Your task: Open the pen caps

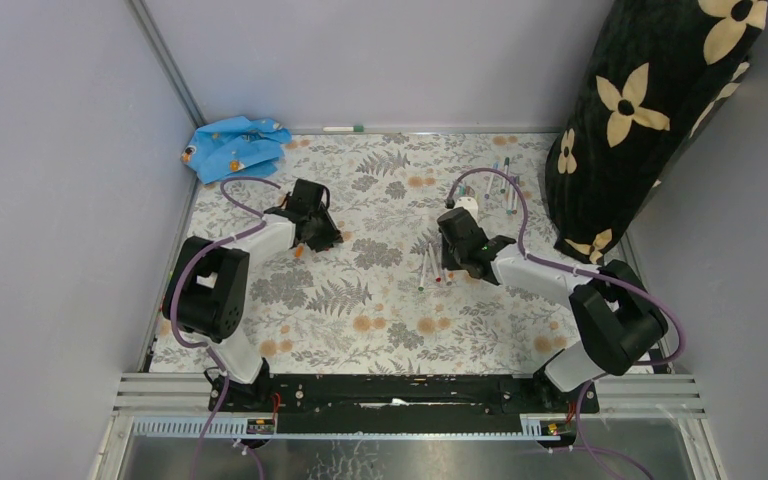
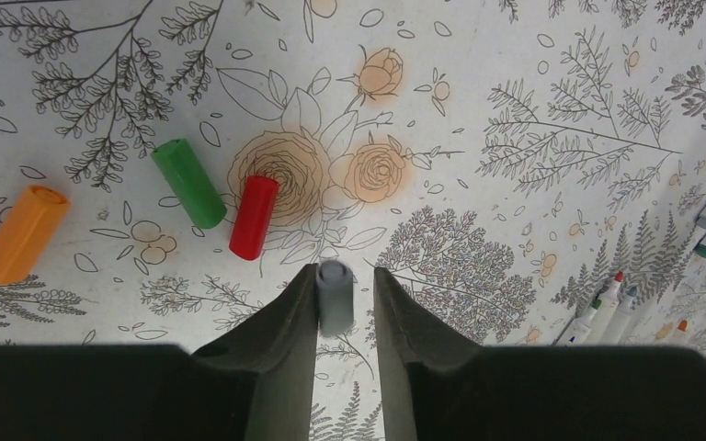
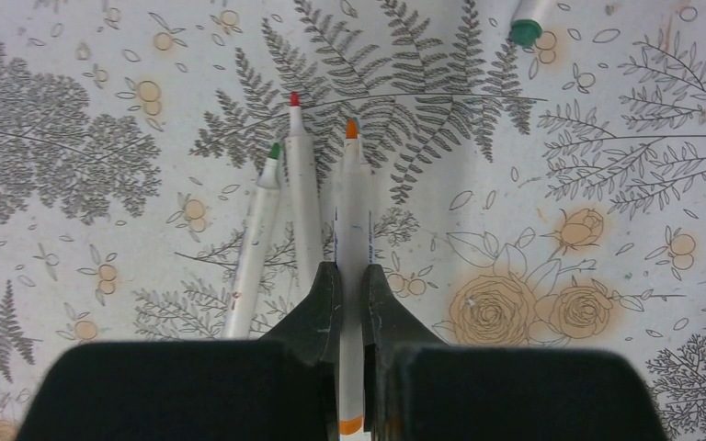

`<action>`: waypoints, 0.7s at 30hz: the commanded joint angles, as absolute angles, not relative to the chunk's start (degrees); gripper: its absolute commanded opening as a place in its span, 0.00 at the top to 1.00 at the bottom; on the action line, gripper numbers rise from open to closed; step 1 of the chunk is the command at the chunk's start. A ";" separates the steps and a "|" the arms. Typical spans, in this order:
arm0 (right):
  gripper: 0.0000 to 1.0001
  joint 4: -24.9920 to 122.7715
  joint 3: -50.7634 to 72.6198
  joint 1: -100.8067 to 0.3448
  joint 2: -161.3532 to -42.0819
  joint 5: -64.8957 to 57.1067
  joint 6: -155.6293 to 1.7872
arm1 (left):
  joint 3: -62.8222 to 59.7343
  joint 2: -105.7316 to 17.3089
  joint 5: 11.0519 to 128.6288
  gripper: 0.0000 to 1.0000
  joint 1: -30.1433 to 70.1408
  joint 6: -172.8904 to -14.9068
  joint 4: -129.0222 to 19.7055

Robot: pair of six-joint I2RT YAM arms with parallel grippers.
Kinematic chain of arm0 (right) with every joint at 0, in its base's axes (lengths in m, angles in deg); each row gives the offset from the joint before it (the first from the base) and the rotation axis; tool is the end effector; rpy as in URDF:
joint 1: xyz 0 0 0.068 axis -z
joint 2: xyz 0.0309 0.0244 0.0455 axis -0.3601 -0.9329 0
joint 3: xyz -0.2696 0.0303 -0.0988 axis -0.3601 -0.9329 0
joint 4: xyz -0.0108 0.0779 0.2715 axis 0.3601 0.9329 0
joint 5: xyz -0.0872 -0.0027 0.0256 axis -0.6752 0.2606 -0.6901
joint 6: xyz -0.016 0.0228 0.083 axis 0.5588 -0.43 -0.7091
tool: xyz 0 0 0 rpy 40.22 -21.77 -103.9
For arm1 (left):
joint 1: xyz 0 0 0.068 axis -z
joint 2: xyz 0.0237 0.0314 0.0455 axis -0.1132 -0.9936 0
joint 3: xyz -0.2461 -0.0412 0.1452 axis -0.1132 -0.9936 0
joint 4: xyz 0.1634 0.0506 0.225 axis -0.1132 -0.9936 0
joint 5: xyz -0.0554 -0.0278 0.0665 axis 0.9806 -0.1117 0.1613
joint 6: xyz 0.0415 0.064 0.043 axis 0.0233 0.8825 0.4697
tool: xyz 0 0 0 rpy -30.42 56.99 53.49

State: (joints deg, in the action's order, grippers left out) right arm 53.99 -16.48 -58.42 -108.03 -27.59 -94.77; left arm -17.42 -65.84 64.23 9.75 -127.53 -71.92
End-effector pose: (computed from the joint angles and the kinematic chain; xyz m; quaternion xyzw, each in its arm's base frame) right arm 0.2977 0.1998 0.1664 -0.0475 0.9147 0.0851 0.3922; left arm 0.3649 -0.1101 0.1371 -0.2324 0.9271 -0.1688 0.2407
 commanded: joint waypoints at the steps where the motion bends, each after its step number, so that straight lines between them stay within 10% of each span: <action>1: 1.00 54.45 -16.75 -56.84 -108.97 -30.03 -94.24 | -18.05 -66.61 62.30 0.64 10.44 -126.57 -71.84; 21: 0.77 54.32 -16.02 -54.89 -115.72 -29.35 -92.37 | -17.73 -60.73 64.30 0.54 11.17 -128.11 -71.61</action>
